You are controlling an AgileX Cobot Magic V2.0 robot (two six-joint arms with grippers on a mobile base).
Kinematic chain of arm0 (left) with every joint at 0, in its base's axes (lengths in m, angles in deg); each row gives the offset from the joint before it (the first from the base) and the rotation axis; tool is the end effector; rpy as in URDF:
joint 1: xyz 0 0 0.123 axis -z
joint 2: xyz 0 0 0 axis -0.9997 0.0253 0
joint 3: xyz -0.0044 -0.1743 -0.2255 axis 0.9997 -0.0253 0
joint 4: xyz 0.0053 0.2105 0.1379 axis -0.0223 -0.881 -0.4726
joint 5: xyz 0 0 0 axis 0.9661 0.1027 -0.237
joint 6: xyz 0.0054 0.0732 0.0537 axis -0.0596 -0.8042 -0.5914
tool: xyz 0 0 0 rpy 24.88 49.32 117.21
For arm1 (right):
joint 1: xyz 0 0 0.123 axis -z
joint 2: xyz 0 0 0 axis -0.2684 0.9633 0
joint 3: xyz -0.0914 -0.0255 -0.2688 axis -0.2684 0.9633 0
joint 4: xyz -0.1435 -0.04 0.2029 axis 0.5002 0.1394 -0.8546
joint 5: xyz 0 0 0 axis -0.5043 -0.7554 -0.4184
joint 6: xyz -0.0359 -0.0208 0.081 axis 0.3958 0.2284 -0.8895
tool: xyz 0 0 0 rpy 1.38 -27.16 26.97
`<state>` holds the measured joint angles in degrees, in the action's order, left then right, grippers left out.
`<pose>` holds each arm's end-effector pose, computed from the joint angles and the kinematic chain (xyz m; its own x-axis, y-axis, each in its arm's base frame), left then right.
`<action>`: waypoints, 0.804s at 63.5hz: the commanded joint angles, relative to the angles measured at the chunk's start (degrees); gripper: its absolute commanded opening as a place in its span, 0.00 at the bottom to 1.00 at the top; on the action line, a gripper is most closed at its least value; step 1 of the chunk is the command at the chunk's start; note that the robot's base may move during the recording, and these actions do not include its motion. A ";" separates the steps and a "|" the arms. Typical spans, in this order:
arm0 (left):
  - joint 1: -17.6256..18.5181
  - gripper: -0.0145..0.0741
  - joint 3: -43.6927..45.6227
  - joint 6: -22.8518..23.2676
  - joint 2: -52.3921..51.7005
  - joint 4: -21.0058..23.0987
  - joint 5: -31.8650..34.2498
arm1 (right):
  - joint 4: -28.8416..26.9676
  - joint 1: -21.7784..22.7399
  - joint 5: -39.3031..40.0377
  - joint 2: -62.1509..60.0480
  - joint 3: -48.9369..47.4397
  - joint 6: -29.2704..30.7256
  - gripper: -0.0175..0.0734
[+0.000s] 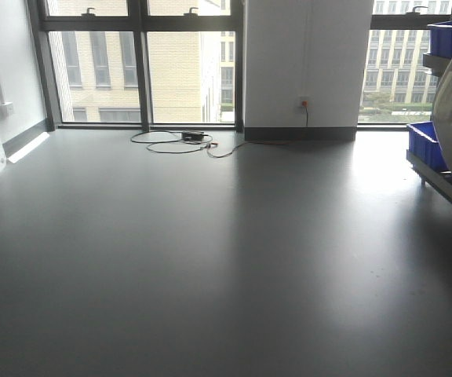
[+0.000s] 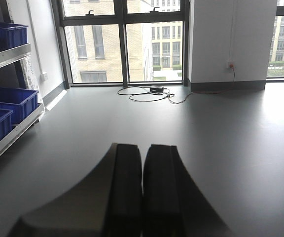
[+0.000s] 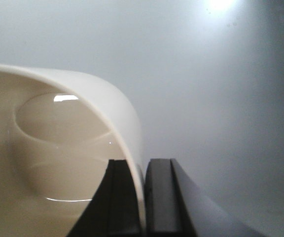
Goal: Move white bin to right shelf second layer
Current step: 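Drive past the crate racks toward the roller shelf by the windows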
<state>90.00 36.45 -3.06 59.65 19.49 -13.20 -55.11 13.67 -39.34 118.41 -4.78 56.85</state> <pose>0.0561 -0.0019 0.2035 0.0046 0.0343 -0.9994 0.0308 0.9989 0.0345 0.1240 0.0058 0.3312 -0.6402 0.1131 -0.7598 0.0391 0.9926 0.1149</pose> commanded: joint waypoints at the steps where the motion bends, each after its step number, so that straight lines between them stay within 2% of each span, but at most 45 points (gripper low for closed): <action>1: 0.22 0.26 -2.11 0.15 -0.75 0.35 4.81 | -0.21 0.40 4.78 -0.17 -1.62 -0.14 0.25; 51: 0.22 0.26 -2.11 0.15 -0.75 0.35 4.81 | -0.21 0.40 4.78 -0.17 -1.62 -0.14 0.25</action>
<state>90.00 36.45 -3.06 59.65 19.49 -13.20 -55.20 13.67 -39.34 118.41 -4.78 56.85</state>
